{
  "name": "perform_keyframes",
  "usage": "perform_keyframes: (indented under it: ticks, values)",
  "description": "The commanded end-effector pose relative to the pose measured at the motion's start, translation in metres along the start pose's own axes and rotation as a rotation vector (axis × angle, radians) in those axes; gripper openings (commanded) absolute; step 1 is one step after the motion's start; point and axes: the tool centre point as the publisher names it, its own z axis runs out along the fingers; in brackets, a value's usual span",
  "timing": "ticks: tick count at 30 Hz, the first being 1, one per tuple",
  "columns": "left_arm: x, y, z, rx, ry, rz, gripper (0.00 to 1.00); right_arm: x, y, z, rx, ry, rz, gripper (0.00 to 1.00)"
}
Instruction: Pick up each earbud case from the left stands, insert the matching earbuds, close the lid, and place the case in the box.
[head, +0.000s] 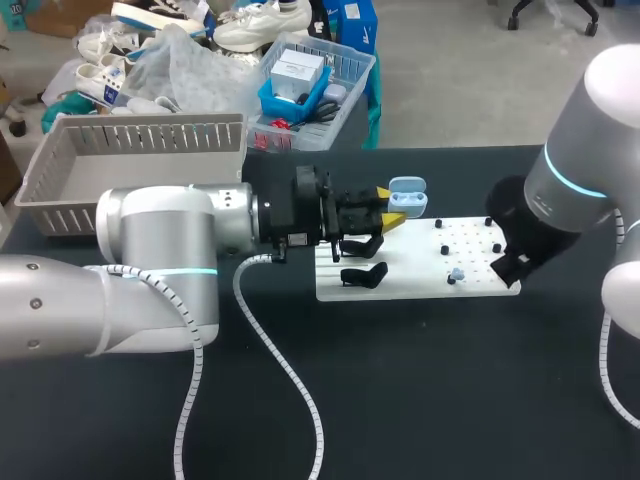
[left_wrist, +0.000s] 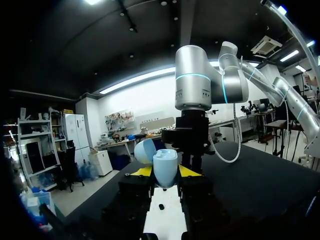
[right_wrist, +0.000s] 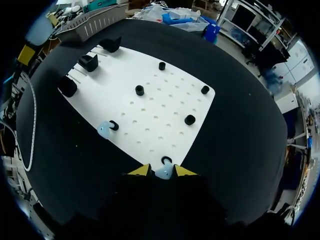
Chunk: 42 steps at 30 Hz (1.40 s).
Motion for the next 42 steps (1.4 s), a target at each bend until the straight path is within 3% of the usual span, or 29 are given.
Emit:
perform_keyframes:
  ticks: [1,4,9,12,42]
  values:
    - [0.001,0.0,0.0,-0.002,-0.002,0.001,0.0,-0.002,0.0,0.002,0.0,0.001,0.002,0.2]
    - [0.001,0.0,0.0,-0.002,-0.002,0.001,0.0,-0.002,0.0,0.002,0.0,-0.001,0.004,0.1]
    - [0.001,0.0,0.0,-0.002,-0.002,0.001,0.0,-0.003,-0.001,0.002,0.0,0.0,0.003,0.07]
    - [0.001,0.0,0.0,-0.002,-0.002,0.001,0.0,-0.003,-0.001,0.003,0.001,-0.001,0.006,0.0]
    - [0.001,0.0,0.0,-0.002,-0.002,0.001,0.0,-0.005,0.005,-0.025,0.008,-0.026,-0.049,0.0]
